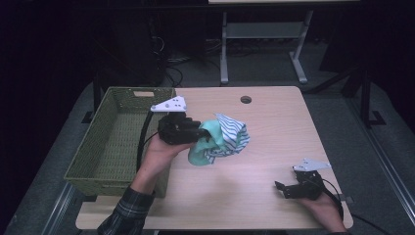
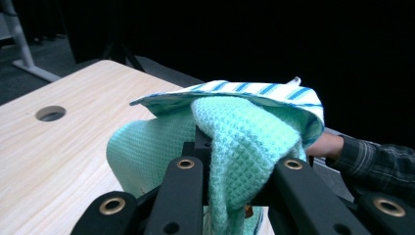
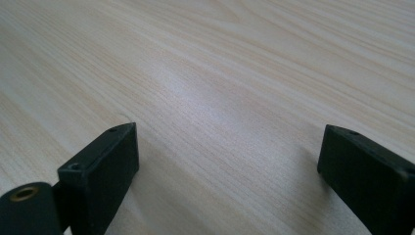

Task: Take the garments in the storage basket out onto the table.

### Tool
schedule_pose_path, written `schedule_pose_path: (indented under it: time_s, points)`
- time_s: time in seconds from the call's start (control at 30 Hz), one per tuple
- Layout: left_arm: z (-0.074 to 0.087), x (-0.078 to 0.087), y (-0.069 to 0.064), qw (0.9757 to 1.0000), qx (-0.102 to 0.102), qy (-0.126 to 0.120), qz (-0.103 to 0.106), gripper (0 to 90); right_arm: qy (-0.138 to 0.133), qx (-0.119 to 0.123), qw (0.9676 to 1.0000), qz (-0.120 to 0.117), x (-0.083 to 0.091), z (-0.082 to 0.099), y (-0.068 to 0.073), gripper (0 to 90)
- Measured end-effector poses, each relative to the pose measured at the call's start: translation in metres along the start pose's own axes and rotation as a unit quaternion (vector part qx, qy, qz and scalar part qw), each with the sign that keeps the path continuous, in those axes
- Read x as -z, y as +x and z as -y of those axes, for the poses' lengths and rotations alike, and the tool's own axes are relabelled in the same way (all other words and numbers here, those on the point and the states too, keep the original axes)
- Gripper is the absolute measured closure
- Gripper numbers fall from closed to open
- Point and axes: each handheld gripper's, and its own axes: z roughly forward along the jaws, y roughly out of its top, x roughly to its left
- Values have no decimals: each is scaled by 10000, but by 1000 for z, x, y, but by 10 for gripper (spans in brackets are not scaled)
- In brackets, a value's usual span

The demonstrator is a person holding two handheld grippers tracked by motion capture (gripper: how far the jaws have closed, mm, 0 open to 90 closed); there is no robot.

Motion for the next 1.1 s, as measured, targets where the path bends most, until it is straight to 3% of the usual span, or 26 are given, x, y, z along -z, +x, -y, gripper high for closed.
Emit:
schedule_pose_path:
  time_s: [0.57,0.73,0.87,1.1]
  points:
    - [21,-41,-5,9991,49,289,308,789,1,0,10000,-1,0,0,0,76]
    - [28,-54,-7,9981,114,377,475,789,1,1,10000,-1,0,0,0,76]
    - [32,-68,-13,9965,12,542,641,789,0,3,10000,-3,0,0,0,76]
    - [40,-86,-20,9948,46,493,894,789,2,-5,10000,-5,0,0,0,76]
